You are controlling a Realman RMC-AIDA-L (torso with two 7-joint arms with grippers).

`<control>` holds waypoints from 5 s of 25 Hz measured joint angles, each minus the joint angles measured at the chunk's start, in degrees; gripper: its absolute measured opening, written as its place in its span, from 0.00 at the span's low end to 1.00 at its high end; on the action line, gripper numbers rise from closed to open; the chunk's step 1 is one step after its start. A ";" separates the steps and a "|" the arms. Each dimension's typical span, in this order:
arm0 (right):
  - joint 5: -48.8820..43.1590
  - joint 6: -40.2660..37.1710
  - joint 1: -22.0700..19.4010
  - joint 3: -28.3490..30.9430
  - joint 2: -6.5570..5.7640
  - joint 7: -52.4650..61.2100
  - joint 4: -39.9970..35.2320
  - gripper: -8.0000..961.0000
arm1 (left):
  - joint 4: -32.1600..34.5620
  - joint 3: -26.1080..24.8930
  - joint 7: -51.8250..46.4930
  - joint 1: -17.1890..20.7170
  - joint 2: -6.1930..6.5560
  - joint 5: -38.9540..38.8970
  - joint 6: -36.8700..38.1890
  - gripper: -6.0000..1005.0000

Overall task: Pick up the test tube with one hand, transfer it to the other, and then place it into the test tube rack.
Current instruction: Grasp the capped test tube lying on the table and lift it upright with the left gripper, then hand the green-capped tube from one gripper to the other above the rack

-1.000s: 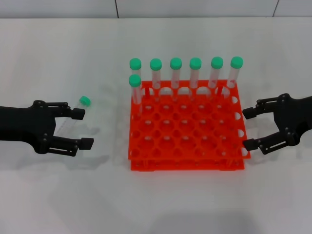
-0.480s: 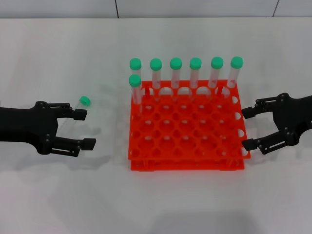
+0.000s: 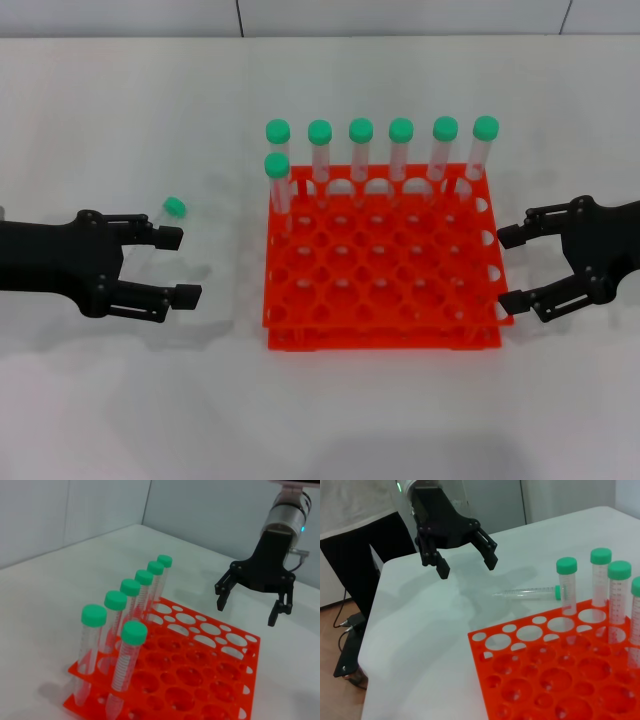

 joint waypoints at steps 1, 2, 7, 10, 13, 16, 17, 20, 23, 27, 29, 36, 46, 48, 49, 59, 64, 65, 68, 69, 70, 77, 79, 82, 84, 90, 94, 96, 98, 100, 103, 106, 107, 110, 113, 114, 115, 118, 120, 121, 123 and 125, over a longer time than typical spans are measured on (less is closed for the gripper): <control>-0.03 -0.09 0.00 0.00 -0.09 0.00 0.00 0.90 | 0.15 0.02 -0.79 -0.02 0.00 0.00 0.15 0.86; -0.06 -0.16 -0.01 0.00 -0.16 0.00 0.00 0.90 | 0.61 0.03 -2.22 -0.03 0.00 0.00 0.35 0.86; -0.13 -0.31 -0.09 0.00 -0.29 -0.14 -0.01 0.90 | 5.55 0.05 -13.92 0.07 -0.98 1.02 1.05 0.86; -0.16 -0.29 -0.52 0.01 -0.34 -0.45 -0.28 0.90 | 8.75 0.12 -18.02 0.22 -1.94 2.87 1.55 0.86; -0.17 -0.13 -0.77 0.01 -0.36 -0.50 -0.76 0.90 | 14.89 0.17 -24.65 0.20 -3.49 8.65 3.05 0.86; -0.17 -0.01 -0.82 0.01 -0.36 -0.51 -0.85 0.90 | 17.23 0.48 -29.28 -0.44 -3.53 11.73 3.68 0.86; -0.17 0.01 -0.82 0.02 -0.36 -0.51 -0.85 0.90 | 17.58 0.65 -30.78 -0.85 -3.34 12.41 3.72 0.86; -0.17 0.06 -0.83 0.04 -0.33 -0.52 -0.87 0.90 | 18.46 0.87 -34.28 -1.95 -2.66 14.48 3.43 0.86; -0.17 0.10 -0.83 0.03 -0.16 -0.57 -0.88 0.90 | 18.96 0.90 -36.90 -3.08 -2.31 17.63 1.58 0.86; -0.17 0.46 -0.77 0.13 0.01 -0.68 -0.88 0.90 | 18.54 0.97 -40.24 -4.86 -2.51 22.85 -1.34 0.86; -0.17 0.69 -0.71 0.28 0.07 -0.69 -0.88 0.91 | 17.87 1.61 -41.10 -5.56 -2.86 24.51 -2.28 0.86; -0.16 1.31 -0.72 0.45 0.18 -0.70 -0.88 0.90 | 14.09 8.26 -46.31 -7.25 -3.10 27.97 -7.40 0.86; -0.16 1.66 -0.83 0.43 0.32 -0.65 -0.87 0.90 | 12.29 9.72 -49.65 -9.13 -3.63 32.20 -9.98 0.86; -0.16 1.90 -0.83 0.34 0.42 -0.63 -0.87 0.90 | 11.95 10.68 -49.82 -9.19 -3.96 32.48 -10.29 0.86; -0.16 1.99 -0.83 0.30 0.46 -0.63 -0.87 0.90 | 11.91 10.93 -49.85 -9.19 -4.06 32.55 -10.38 0.86; -0.17 2.24 -0.93 0.09 0.80 -0.60 -0.78 0.90 | 9.90 11.28 -50.18 -9.81 -4.40 33.40 -12.76 0.80; -0.16 2.23 -1.05 0.09 0.80 -0.60 -0.78 0.90 | 9.64 11.28 -50.20 -9.87 -4.40 33.55 -13.53 0.77; -0.17 2.23 -1.06 0.09 0.79 -0.60 -0.79 0.90 | 9.57 11.28 -50.21 -9.86 -4.40 33.64 -13.53 0.77; -0.16 2.22 -1.12 0.12 0.78 -0.60 -0.81 0.90 | 9.03 11.28 -50.55 -9.94 -4.37 34.14 -13.88 0.71; -0.16 2.22 -1.15 0.13 0.78 -0.60 -0.82 0.90 | 8.97 11.28 -50.75 -9.96 -4.37 34.43 -14.06 0.68; -0.16 2.22 -1.15 0.13 0.78 -0.60 -0.83 0.90 | 8.95 11.28 -50.97 -9.97 -4.37 34.77 -14.25 0.65; -0.16 2.20 -1.18 0.07 0.88 -0.60 -0.87 0.90 | 8.82 11.28 -51.81 -10.21 -4.45 35.75 -15.08 0.51; -0.16 2.20 -1.19 0.07 0.98 -0.64 -0.88 0.90 | 8.11 11.28 -51.87 -10.47 -4.47 35.83 -15.54 0.50; -0.16 2.20 -1.18 0.09 1.04 -0.74 -0.88 0.90 | 6.53 11.26 -51.90 -11.25 -4.47 36.19 -16.14 0.49; -0.16 2.20 -1.14 0.09 1.06 -0.75 -0.88 0.90 | 6.08 11.25 -51.91 -11.49 -4.46 36.28 -16.32 0.49; -0.16 2.20 -1.07 0.21 1.15 -0.77 -0.88 0.90 | 5.97 11.45 -52.03 -11.49 -4.49 36.33 -16.83 0.49; -0.16 2.20 -1.12 0.32 1.15 -0.78 -0.88 0.90 | 5.94 11.73 -52.33 -11.43 -4.50 36.63 -17.24 0.43; -0.17 2.20 -1.15 0.39 1.14 -0.78 -0.87 0.90 | 5.93 11.79 -52.89 -11.38 -4.50 36.99 -17.74 0.40; -0.16 2.21 -1.21 0.45 1.14 -0.78 -0.88 0.91 | 5.93 11.81 -53.25 -11.39 -4.50 37.17 -18.20 0.36; -0.16 2.24 -1.26 0.47 1.13 -0.78 -0.87 0.90 | 6.07 11.81 -53.21 -11.41 -4.50 37.07 -18.29 0.31; -0.16 2.26 -1.32 0.52 1.05 -0.76 -0.87 0.90 | 7.18 11.82 -52.79 -11.35 -4.66 36.05 -18.29 0.24; -0.16 2.29 -1.40 0.55 0.95 -0.71 -0.87 0.90 | 9.95 11.82 -52.28 -10.75 -4.82 33.37 -17.91 0.22; -0.16 2.29 -1.44 0.55 0.93 -0.70 -0.87 0.90 | 11.88 11.81 -51.93 -10.19 -4.90 31.64 -17.71 0.22; -0.17 2.30 -1.48 0.55 0.89 -0.72 -0.87 0.90 | 16.50 11.82 -50.78 -8.42 -5.27 28.02 -17.80 0.21; -0.17 2.30 -1.52 0.53 0.98 -0.78 -0.87 0.90 | 22.31 12.09 -46.98 -4.86 -6.15 22.62 -20.33 0.21; -0.17 2.29 -1.54 0.53 1.01 -0.78 -0.87 0.90 | 22.89 12.27 -46.15 -4.24 -6.17 20.93 -21.11 0.21; -0.16 2.30 -1.57 0.53 1.02 -0.78 -0.87 0.90 | 23.38 12.47 -44.63 -3.40 -6.20 18.13 -22.25 0.20; -0.16 2.29 -1.92 0.53 1.07 -0.79 -0.87 0.90 | 23.56 12.83 -37.20 -1.04 -6.18 7.55 -25.45 0.21; -0.16 2.29 -2.15 0.53 1.23 -0.94 -0.95 0.90 | 22.74 13.13 -30.57 0.75 -6.23 -0.42 -27.49 0.21; -0.16 2.29 -2.20 0.53 1.35 -1.04 -1.00 0.90 | 22.16 13.28 -27.90 1.38 -6.23 -3.57 -28.15 0.21; -0.16 2.28 -2.38 0.53 1.54 -1.21 -1.23 0.91 | 20.61 13.46 -24.14 1.65 -6.10 -7.55 -28.11 0.21; -0.16 2.28 -2.63 0.53 1.63 -1.22 -1.47 0.90 | 18.70 13.47 -20.46 1.41 -5.91 -10.85 -27.19 0.21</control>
